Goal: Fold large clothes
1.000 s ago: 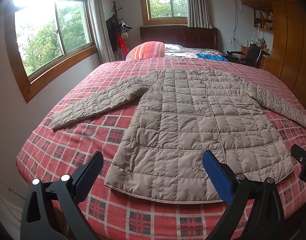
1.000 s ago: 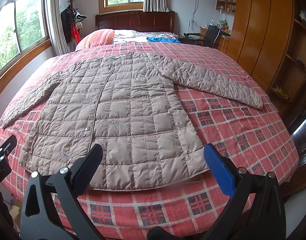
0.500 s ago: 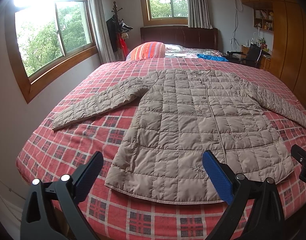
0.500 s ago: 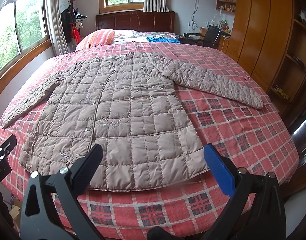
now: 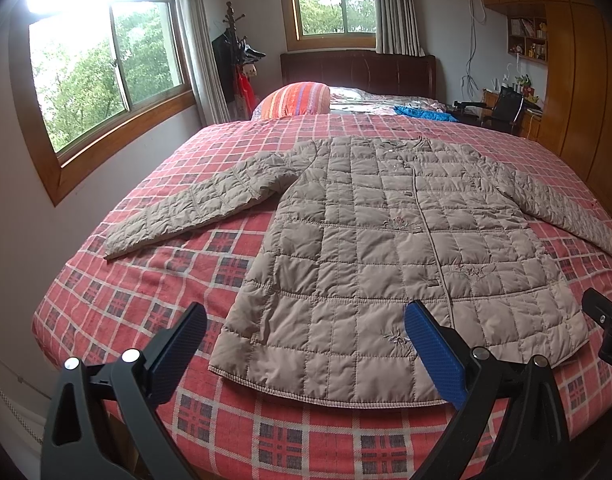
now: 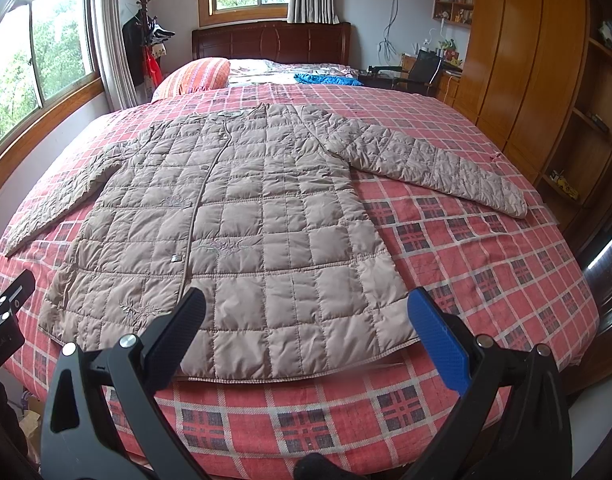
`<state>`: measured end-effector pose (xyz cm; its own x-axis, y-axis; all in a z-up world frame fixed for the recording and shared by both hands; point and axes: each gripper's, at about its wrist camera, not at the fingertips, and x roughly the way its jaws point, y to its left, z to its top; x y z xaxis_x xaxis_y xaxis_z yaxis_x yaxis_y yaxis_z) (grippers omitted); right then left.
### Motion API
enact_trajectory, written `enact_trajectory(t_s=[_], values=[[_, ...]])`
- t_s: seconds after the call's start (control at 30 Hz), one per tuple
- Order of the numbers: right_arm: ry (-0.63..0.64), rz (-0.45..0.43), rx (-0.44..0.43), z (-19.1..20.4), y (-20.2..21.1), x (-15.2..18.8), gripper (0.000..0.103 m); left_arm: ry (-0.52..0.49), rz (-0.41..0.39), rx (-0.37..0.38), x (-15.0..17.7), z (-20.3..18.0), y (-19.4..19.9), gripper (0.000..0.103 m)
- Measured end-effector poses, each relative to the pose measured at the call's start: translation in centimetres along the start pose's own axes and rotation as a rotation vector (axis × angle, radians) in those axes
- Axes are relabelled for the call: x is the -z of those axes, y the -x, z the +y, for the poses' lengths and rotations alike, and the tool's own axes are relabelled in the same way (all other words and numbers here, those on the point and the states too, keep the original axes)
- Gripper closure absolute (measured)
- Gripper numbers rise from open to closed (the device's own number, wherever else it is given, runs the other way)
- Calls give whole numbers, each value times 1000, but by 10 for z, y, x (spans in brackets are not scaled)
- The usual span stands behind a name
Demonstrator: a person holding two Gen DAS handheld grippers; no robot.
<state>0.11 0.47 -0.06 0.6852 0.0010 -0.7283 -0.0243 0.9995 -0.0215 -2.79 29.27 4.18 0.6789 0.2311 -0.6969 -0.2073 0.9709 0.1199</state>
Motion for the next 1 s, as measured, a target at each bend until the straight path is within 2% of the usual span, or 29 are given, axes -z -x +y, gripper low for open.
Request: enact_trajectory(t_s=[1.0], values=[[0,-1,-4,4,1,0,3,-2,1,0,1,-2,-1,4]])
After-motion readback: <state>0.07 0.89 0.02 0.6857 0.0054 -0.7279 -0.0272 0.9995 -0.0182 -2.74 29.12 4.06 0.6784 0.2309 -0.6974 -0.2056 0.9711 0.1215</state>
